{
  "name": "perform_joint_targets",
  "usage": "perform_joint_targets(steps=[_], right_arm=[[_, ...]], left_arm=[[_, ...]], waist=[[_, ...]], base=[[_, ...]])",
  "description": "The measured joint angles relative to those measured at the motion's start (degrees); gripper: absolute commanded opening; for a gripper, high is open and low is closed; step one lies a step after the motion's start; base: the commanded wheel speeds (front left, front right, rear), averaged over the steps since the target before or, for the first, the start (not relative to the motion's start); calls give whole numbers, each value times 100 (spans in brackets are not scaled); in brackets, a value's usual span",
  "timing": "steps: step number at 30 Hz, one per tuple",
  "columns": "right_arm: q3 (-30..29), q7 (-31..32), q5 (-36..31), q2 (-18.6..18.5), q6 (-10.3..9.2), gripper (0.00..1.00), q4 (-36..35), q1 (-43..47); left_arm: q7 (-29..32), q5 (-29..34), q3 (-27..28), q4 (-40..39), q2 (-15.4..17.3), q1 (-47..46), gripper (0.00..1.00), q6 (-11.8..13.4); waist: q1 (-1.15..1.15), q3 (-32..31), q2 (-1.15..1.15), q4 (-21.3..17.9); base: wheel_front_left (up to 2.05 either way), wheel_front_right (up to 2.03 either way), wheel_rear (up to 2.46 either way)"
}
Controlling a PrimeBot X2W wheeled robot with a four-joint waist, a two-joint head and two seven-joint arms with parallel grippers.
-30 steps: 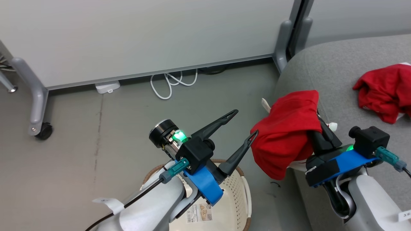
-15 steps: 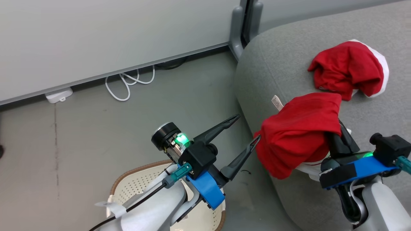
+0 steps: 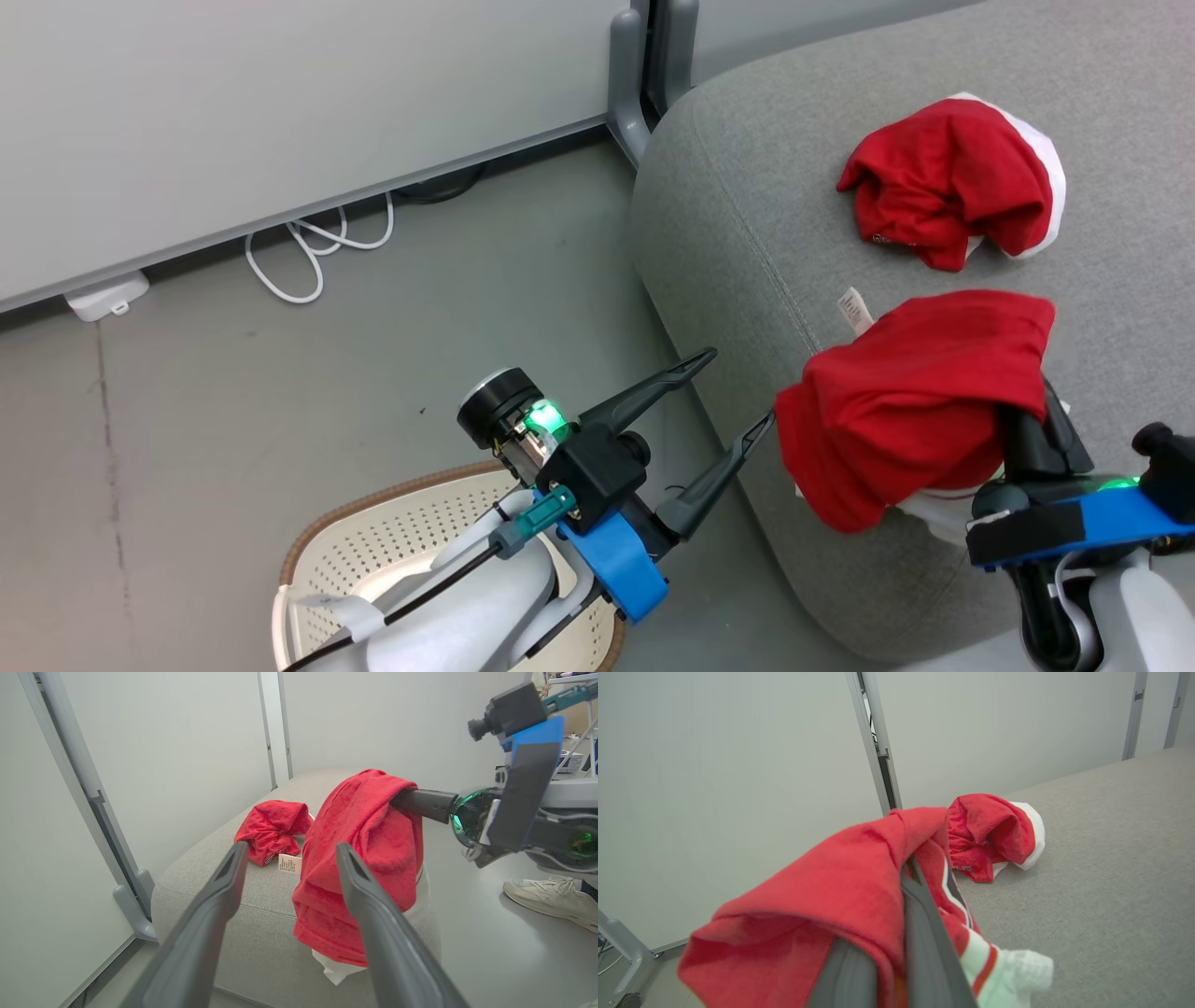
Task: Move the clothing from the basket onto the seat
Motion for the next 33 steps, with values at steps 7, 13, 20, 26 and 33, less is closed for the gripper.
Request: perform_joint_targets(steps=[7, 13, 20, 26, 33], right_arm=[[-260, 0, -94, 2, 0, 0, -337, -634], [-615, 0, -226, -149, 0, 0, -760, -1866], [-1288, 0, -382, -761, 0, 0, -804, -3368], [-1767, 0, -469, -1514, 1, 0, -318, -4312], [-2128, 0, -374, -1882, 0, 0, 581, -4711]], left_arm=[[1, 62, 83, -11, 91, -59, 100, 1], [46, 183, 146, -108, 210, -383, 100, 24], [220, 371, 198, -361, 392, -897, 100, 31], [323, 511, 222, -522, 569, -1234, 100, 31], [439, 594, 208, -679, 721, -1423, 100, 31]], waist=[[0, 263, 0, -23], [0, 773, 0, -22], [1, 1683, 0, 2], [1, 2521, 0, 9], [2, 3271, 0, -15]], base=[[0, 0, 0], [0, 0, 0], [0, 0, 0], [0, 0, 0], [0, 0, 0]])
